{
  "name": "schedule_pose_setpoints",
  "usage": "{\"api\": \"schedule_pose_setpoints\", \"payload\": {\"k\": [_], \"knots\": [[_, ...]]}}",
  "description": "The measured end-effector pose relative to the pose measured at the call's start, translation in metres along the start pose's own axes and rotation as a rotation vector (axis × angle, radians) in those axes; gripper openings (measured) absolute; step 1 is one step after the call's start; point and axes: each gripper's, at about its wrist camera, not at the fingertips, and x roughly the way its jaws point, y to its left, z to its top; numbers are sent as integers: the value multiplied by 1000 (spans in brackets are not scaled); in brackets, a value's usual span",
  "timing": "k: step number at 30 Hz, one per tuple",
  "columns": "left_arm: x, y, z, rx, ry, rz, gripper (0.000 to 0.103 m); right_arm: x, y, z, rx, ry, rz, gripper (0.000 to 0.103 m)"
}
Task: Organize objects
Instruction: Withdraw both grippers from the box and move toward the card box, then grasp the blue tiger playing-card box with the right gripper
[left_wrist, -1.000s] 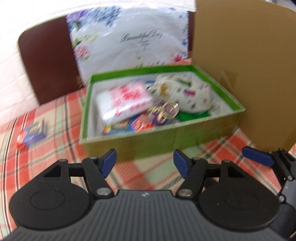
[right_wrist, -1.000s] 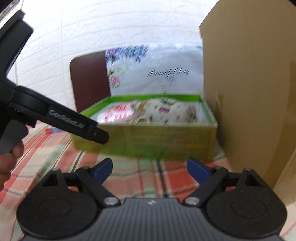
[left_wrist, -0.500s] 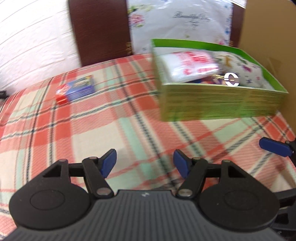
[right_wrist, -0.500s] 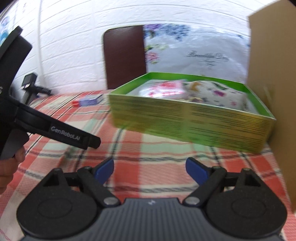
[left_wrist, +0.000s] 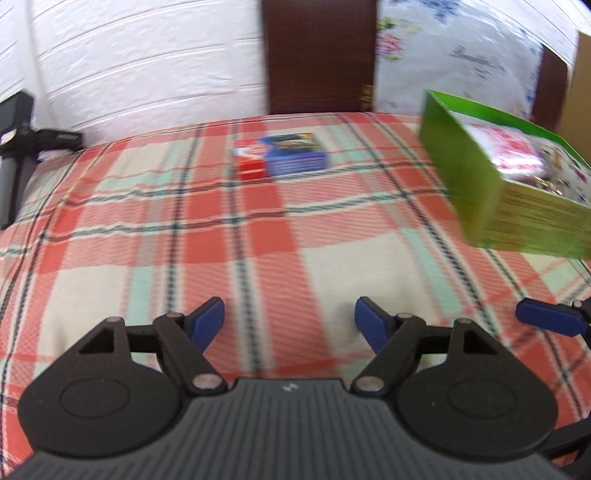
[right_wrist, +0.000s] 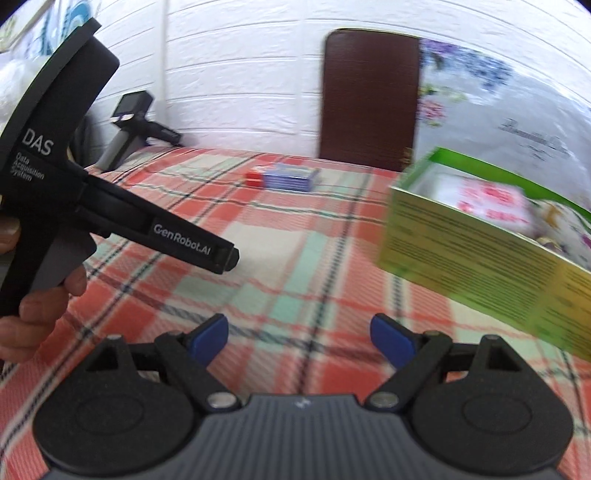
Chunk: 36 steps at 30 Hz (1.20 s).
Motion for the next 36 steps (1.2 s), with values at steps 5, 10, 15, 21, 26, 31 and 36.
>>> {"api": "schedule_pose_setpoints", "payload": {"k": [5,10,15,21,26,31,36], "knots": [[4,32,2,-17,-19,48,83,22,20,15,-21,14,49,88],[12,72,5,-29,-60,133,89,50,38,34,-43,20,84,89],[20,140,0,-234,-106,150,98,86,37,61,-17,15,78,90],[17,153,-7,-337,-153,139,98,130,18,105,89,-64,20,97],[17,155,-8,-339,-163,125,98,168,6,128,215,-63,31,103],[19,157,-8,-346,-171,117,98,198,9,138,240,3,10,103],[19,157,-8,-348,-172,114,98,209,19,143,176,41,-47,96]]}}
